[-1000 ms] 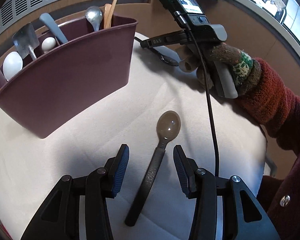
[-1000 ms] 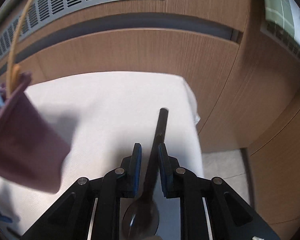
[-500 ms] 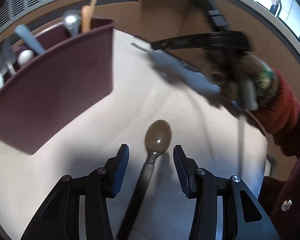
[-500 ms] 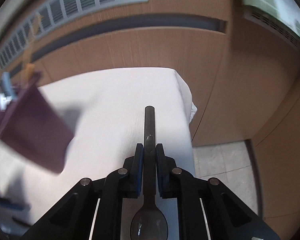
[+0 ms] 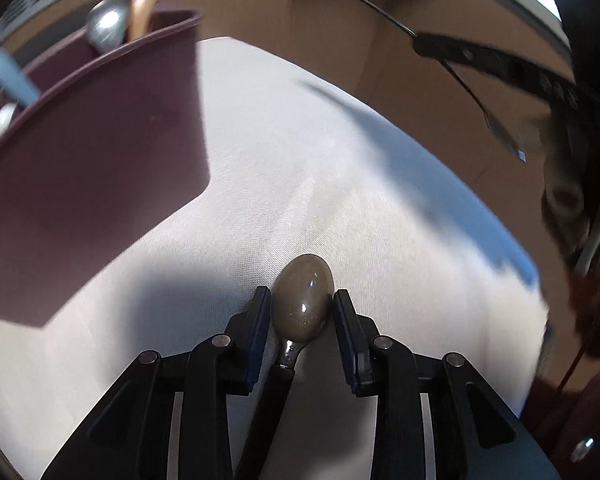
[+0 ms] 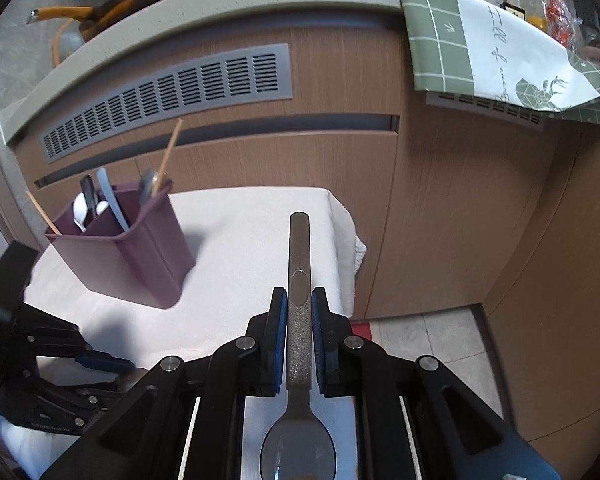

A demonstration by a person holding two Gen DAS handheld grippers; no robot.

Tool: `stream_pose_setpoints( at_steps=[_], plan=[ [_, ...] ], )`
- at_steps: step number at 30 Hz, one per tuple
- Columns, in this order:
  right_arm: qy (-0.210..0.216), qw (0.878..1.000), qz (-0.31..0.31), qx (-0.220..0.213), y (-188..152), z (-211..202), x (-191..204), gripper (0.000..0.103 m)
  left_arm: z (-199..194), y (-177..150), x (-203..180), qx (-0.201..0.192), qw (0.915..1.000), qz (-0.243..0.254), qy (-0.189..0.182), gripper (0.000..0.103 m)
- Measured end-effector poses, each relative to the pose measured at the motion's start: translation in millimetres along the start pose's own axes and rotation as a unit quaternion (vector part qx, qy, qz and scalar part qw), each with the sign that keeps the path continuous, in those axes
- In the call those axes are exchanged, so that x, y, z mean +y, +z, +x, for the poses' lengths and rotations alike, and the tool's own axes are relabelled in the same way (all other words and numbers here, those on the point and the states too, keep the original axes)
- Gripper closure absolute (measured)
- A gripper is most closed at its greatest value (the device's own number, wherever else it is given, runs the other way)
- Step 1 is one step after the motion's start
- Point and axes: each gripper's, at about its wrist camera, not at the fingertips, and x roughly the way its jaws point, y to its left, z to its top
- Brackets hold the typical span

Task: Organize utensils
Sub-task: 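Lower both black spoons into the maroon caddy and open both tools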

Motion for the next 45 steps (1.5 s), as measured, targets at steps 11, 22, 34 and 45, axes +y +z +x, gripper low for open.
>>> stream_pose_setpoints(
  at_steps=[11,22,34,45],
  plan=[
    [0.065,0.997,0.001,-0.043,13.0,-25.7,42.3,0.092,-95.4,-38.3,26.3,-0.222,0.9656,-0.132,0.022,0.071],
    [0.128,0.985,0.016,-0.118,57.1,-46.3,86.9,0.092,-197.2,-26.9,59.0,-0.397,0.9047,-0.155,0.014,0.081],
    [0.167,0.960,0.007,-0.224,136.1,-23.0,140.7,0.092,-233.3,16.6,119.1,-0.438,0.8813,-0.176,0.025,0.091],
    [0.162,0.969,0.025,-0.184,114.3,58.2,144.5,0.092,-171.4,-1.1,150.1,-0.385,0.8954,-0.222,0.029,0.087]
  ],
)
